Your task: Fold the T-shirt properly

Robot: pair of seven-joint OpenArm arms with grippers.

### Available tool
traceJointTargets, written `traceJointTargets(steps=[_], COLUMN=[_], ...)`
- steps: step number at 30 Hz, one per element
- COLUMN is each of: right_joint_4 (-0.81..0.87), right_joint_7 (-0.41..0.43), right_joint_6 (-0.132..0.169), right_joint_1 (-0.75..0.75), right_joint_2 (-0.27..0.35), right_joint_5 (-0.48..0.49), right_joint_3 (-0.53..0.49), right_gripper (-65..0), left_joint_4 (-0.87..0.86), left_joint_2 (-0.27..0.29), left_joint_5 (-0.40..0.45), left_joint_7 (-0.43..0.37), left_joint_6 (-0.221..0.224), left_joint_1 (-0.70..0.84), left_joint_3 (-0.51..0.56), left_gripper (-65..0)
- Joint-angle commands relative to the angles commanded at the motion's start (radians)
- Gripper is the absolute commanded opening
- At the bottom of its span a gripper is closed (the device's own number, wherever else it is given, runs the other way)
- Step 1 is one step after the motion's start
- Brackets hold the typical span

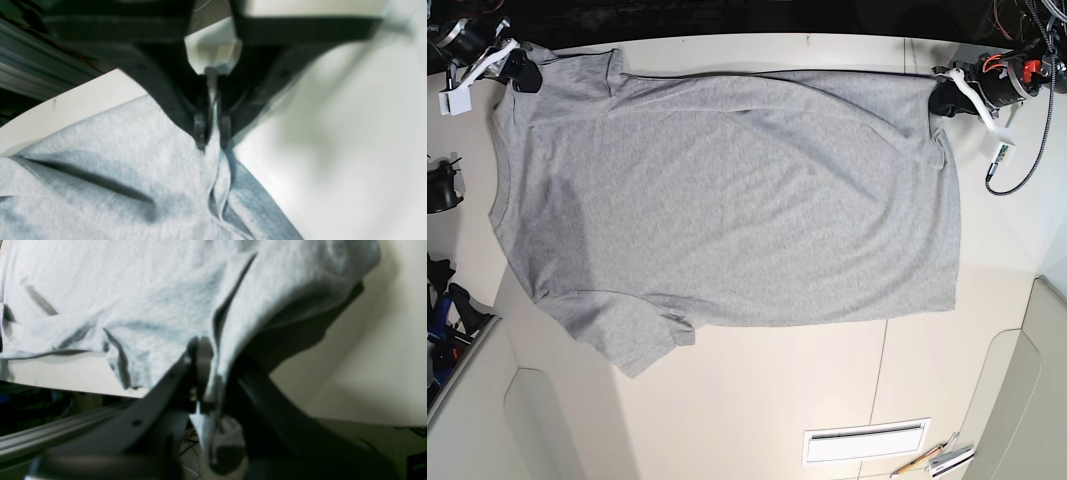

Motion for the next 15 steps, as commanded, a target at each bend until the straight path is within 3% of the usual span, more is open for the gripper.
traceJointTargets(steps=[2, 4, 8, 12, 15], right_joint_4=[0.0, 0.0, 0.002, 0.002, 0.002], right_joint_7=[0.007, 0.007, 0.006, 0.006, 0.024], right_joint_6=[0.0, 0.0, -0.003, -0.003, -0.004], right_joint_1=[0.0, 0.002, 0.021, 0.066, 0.132], right_joint_2=[0.0, 0.0, 0.0, 0.001, 0.018], right_joint_5=[-0.009, -0.008, -0.003, -0.003, -0.004], right_joint_3=[0.002, 0.014, 0.1, 0.203, 0.227], right_gripper=[-37.8, -28.7, -28.6, -28.6, -28.6], left_joint_4=[0.0, 0.0, 0.0, 0.0, 0.002], left_joint_2=[0.0, 0.0, 0.0, 0.0, -0.009], left_joint_5=[0.0, 0.0, -0.003, -0.103, -0.144], left_joint_7=[0.0, 0.0, 0.0, 0.0, -0.001], left_joint_6=[0.0, 0.0, 0.0, 0.0, 0.0], left_joint_1=[0.0, 0.0, 0.0, -0.006, -0.029], left_joint_3=[0.0, -0.001, -0.063, -0.207, -0.27], left_gripper=[-39.4, -33.4, -33.4, -33.4, -33.4])
